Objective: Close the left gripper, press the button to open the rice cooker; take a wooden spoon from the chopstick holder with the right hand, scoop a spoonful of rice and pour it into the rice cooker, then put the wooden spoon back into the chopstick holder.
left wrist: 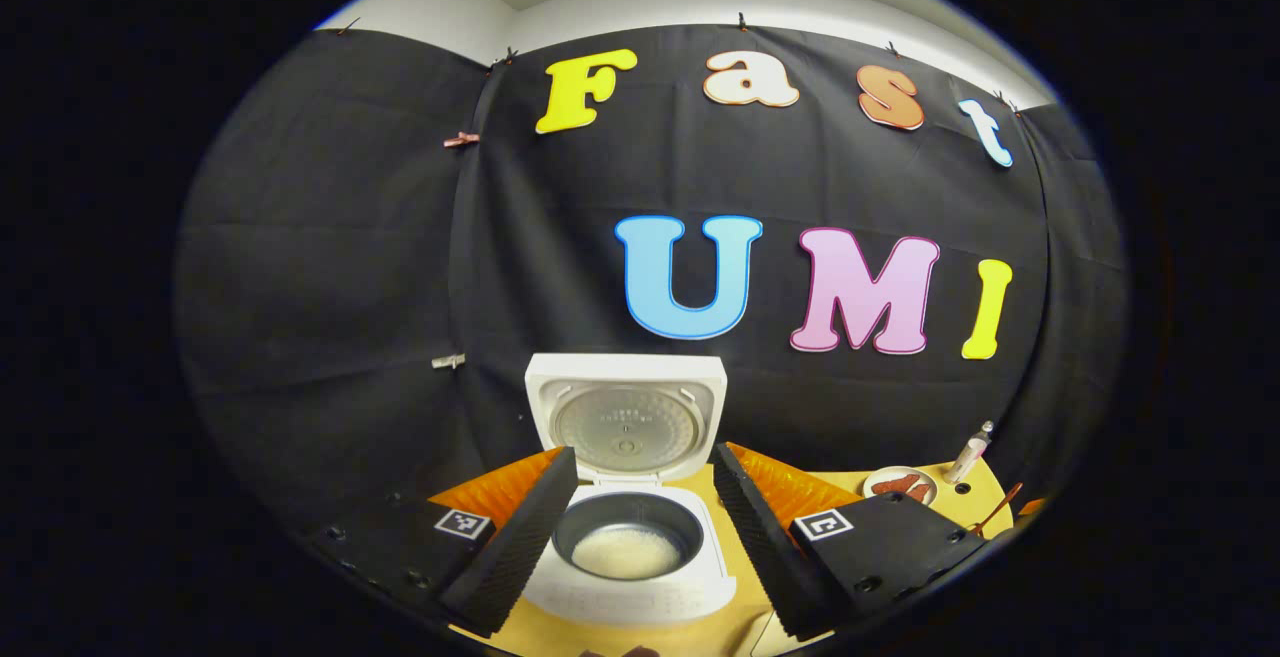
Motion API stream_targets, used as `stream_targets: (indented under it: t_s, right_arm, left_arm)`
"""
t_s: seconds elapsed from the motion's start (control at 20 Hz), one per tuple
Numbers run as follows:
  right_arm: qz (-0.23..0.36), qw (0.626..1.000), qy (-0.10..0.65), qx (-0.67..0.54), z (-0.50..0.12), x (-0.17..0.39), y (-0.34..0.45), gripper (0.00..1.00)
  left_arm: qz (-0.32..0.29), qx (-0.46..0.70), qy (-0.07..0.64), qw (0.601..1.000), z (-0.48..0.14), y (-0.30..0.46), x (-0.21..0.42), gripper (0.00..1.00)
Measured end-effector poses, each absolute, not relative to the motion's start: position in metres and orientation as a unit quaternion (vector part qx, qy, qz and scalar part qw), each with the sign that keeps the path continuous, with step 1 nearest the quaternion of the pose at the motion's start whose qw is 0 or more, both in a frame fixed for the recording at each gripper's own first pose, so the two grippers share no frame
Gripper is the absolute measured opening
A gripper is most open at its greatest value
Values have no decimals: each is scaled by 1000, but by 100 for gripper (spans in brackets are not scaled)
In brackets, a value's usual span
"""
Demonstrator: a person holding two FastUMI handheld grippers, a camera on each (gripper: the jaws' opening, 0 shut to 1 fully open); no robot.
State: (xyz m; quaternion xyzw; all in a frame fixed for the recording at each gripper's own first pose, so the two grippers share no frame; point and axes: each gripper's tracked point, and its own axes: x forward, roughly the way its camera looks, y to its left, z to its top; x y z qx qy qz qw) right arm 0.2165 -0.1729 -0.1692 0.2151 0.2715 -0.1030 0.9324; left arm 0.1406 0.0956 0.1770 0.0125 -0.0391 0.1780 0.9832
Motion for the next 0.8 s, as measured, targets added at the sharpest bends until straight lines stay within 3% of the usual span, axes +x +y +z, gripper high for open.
stream_targets:
  t_s: [0.4,0.8]
  right_arm:
    - [-119,937,264,193,-156,184,-163,99]
    - [-134,938,260,187,-144,146,-156,99]
  left_arm:
    - [159,28,-59,985,272,140,223,94]
    - [158,52,-10,986,243,202,323,93]
